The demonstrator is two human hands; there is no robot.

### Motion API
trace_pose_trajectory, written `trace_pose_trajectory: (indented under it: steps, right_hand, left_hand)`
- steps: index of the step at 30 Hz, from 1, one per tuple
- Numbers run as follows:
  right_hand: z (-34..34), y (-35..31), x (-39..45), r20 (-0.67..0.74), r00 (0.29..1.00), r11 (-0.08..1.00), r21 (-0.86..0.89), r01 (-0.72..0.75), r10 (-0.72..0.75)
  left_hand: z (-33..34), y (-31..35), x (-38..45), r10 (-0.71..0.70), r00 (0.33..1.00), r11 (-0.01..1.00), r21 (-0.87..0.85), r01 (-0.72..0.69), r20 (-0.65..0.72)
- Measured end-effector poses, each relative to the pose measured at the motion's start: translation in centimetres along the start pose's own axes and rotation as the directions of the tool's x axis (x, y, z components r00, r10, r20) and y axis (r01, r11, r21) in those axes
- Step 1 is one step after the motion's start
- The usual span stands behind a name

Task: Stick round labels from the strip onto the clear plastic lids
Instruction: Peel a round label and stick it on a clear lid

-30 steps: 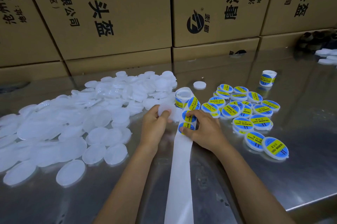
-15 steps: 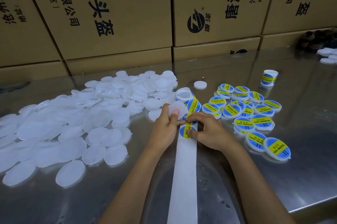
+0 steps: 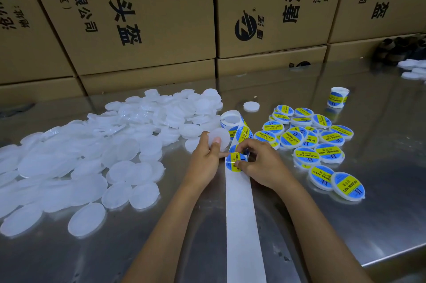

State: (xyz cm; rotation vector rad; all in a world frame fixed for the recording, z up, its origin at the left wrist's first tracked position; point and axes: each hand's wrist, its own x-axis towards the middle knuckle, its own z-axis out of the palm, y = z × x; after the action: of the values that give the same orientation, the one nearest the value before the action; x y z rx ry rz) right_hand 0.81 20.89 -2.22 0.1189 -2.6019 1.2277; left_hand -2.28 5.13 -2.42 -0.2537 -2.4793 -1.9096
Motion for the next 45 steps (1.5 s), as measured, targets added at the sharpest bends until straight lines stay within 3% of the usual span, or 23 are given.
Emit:
trace_pose_trajectory:
  steps: [4,7,13,16,18,21,29,32,38,45]
  right_hand:
    - [-0.1,-0.5,0.0,0.001,0.998,0.996,0.067,-0.057,0.057]
    - [-0.3,-1.2,0.0,-0.011,0.994,0.961,0.257,-0.099,0.105]
    - [-1.2,-2.1,0.1,0.005,0.970,0.688,0.705,-0.175,0.242]
    - [-1.5,-2.2,0.0,0.064,0.963,0.539,0.818,-0.201,0.263]
    - [-1.6,-2.2,0.0,0.082,0.960,0.502,0.839,-0.212,0.268]
    - [-1.2,-2.4,0.0,0.079,0.961,0.513,0.832,-0.210,0.265]
    - [-0.5,-3.1,0.0,-0.084,0.963,0.621,0.778,-0.097,0.255]
    - [0.0,-3.4,-0.1,-0.152,0.972,0.694,0.720,-0.017,0.181]
    - [0.8,-3.8,-0.2,-0.243,0.968,0.814,0.573,0.094,0.059]
    - [0.8,-3.9,-0.2,-0.270,0.962,0.834,0.540,0.111,0.047]
  left_hand:
    - [0.0,0.3,-0.1,-0.009,1.000,1.000,-0.013,0.009,-0.006]
    - [-0.2,0.7,-0.1,-0.021,1.000,0.999,-0.037,0.020,-0.023]
    - [-0.6,1.8,-0.6,-0.118,0.993,0.972,-0.208,0.110,-0.028]
    - [-1.0,2.1,-0.6,-0.168,0.985,0.922,-0.356,0.150,-0.022]
    - [-1.3,2.3,-0.5,-0.195,0.981,0.848,-0.506,0.159,-0.019]
    - [-1.3,2.5,-0.5,-0.215,0.976,0.748,-0.638,0.184,0.030]
    - [-0.8,3.1,-1.3,-0.143,0.975,0.663,-0.715,0.221,0.168]
    - [-0.8,3.4,-1.4,-0.150,0.965,0.604,-0.753,0.261,0.215]
    - [-0.8,3.6,-1.6,-0.124,0.965,0.636,-0.728,0.257,0.231]
    - [-0.6,3.8,-1.9,-0.108,0.965,0.669,-0.701,0.247,0.237]
